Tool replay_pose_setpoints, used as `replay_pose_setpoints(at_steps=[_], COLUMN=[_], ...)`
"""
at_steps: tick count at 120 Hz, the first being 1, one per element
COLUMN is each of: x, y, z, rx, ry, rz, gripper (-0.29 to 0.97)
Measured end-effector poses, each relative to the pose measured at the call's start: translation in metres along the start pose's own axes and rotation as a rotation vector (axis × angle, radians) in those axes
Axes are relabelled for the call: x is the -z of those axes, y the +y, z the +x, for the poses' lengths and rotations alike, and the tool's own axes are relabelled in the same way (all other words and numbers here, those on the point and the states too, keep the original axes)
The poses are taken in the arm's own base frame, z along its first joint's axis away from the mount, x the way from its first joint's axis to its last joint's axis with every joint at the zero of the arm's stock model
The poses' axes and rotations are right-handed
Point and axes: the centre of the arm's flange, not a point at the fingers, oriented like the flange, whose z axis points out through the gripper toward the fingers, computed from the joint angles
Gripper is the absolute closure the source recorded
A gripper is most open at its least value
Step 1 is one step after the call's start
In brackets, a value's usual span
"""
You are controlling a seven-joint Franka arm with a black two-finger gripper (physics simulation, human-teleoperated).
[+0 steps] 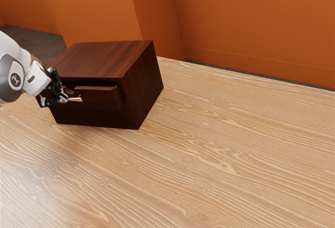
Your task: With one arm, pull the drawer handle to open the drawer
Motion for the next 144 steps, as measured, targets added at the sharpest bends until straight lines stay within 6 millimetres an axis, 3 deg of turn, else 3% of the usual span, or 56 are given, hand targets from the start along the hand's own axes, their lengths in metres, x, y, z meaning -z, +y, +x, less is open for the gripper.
replay_pose_setpoints(at_steps=[30,51,144], x=[0.011,0.011,0.018], y=[0.014,0.021,0.032], z=[0.000,0.013,0.017], rx=[0.004,-0.012,-0.009], ry=[0.001,0.011,0.016], rz=[-0.006,-0.017,-0.022], gripper=[0.72,0.70,0.68])
